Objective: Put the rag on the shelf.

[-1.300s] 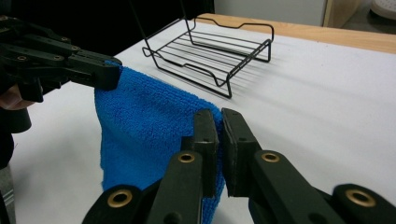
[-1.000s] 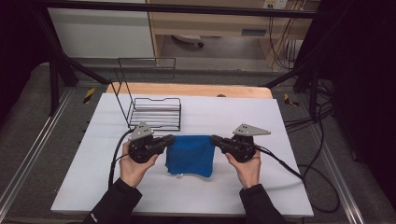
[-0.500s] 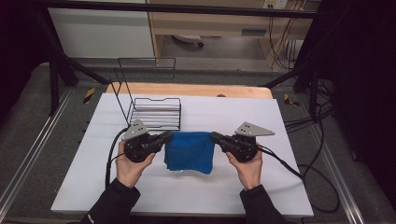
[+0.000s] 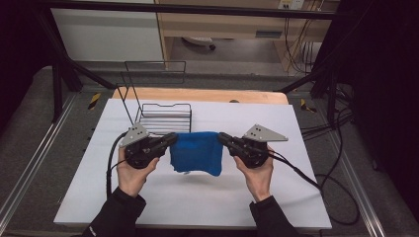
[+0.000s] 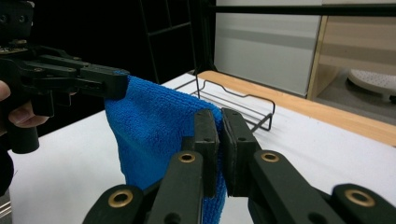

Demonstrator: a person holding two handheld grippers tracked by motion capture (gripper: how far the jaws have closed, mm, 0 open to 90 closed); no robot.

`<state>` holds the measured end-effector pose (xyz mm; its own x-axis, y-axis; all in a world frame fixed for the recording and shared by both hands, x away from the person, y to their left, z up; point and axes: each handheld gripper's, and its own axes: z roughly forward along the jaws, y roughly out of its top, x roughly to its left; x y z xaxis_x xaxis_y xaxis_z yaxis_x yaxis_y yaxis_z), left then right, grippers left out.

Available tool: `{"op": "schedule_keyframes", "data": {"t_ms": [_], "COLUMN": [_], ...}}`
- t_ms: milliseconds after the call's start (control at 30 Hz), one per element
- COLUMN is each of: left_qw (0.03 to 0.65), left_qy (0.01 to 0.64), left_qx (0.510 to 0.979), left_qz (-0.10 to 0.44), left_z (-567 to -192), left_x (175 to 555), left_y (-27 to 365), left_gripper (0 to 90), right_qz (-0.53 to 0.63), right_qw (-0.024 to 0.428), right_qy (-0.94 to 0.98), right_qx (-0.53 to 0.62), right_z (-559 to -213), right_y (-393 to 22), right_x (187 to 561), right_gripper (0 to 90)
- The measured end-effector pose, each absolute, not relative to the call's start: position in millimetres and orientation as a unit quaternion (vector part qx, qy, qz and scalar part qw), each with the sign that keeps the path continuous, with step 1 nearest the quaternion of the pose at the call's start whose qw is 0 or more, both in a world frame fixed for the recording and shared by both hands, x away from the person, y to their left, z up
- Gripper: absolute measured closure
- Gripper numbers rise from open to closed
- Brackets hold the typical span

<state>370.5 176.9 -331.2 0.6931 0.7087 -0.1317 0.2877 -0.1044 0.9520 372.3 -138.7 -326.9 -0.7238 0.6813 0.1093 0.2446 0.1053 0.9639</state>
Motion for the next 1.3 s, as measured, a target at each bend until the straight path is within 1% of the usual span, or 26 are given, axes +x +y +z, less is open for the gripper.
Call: {"op": "schedule_keyframes", "data": {"t_ms": [567,1300], "left_qw": [0.609,0.641], "left_qy": [0.349,0.339], "left_qx": [0.676,0.639], "left_qz": [0.225,0.256], "left_z": [-308.8,-284.6], "left_x": [368.0,369.6], "left_y": [208.5,226.9], "left_gripper": [85.0,85.3], "right_qz": [0.615,0.641], "right_qw": [0.206,0.231], "right_qy": [0.700,0.679], "right_qx": [0.299,0.275], "right_z": [-308.7,-284.8], "right_y": [-106.4,-86.7], "right_x": [381.6,389.9], "right_gripper": [85.9,86.0]}}
